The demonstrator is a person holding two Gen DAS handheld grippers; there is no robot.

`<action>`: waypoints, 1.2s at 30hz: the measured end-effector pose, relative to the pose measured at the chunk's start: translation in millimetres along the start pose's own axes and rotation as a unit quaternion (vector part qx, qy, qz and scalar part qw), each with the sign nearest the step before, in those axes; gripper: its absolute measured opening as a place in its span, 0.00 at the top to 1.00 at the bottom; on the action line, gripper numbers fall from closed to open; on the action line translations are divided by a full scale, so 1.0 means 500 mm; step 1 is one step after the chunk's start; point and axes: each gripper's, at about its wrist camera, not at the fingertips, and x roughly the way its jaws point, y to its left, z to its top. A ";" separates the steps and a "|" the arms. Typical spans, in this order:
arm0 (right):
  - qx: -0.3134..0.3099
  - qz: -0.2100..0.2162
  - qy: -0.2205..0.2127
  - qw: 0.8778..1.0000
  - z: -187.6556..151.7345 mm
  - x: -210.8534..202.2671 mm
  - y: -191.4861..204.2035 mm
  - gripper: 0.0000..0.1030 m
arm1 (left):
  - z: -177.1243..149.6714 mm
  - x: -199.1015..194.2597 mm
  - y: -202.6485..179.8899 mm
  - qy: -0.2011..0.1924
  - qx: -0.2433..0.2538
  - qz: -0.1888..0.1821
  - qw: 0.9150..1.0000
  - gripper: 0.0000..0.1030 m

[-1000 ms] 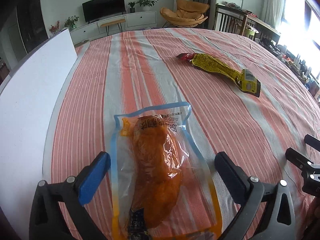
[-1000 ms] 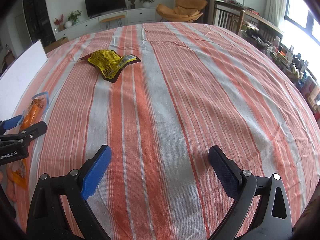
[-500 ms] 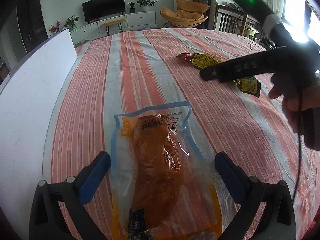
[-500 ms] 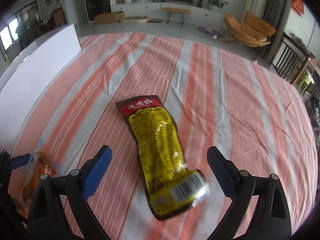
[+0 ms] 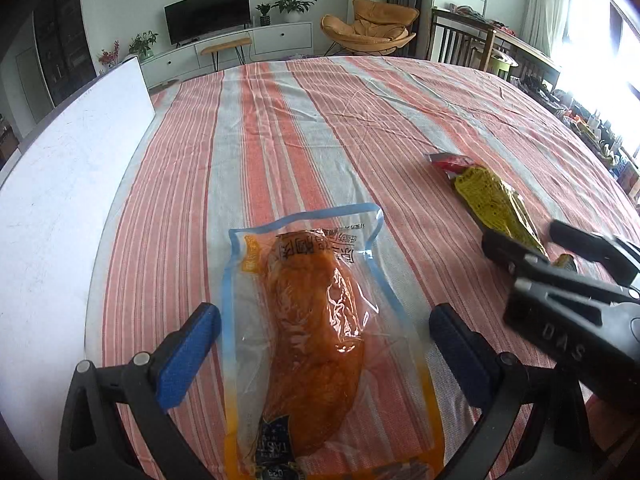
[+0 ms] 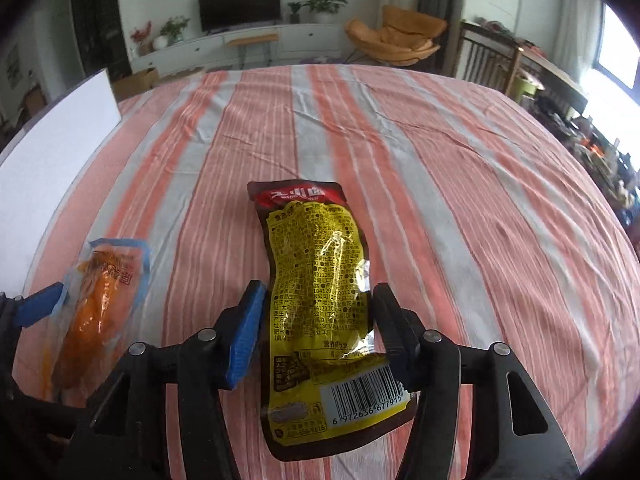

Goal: Organize snacks

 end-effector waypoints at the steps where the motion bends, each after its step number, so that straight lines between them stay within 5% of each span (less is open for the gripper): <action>1: 0.006 -0.022 0.004 1.000 -0.007 -0.003 -0.006 0.14 | 0.000 0.000 0.000 0.000 0.000 0.000 1.000 0.00; 5: 0.047 -0.014 0.021 0.999 -0.015 0.001 -0.034 0.05 | -0.001 0.002 0.001 0.000 -0.001 0.000 1.000 0.00; 36: 0.045 -0.016 0.023 0.999 -0.015 -0.005 -0.030 0.04 | 0.002 0.002 0.002 0.001 0.000 0.000 1.000 0.00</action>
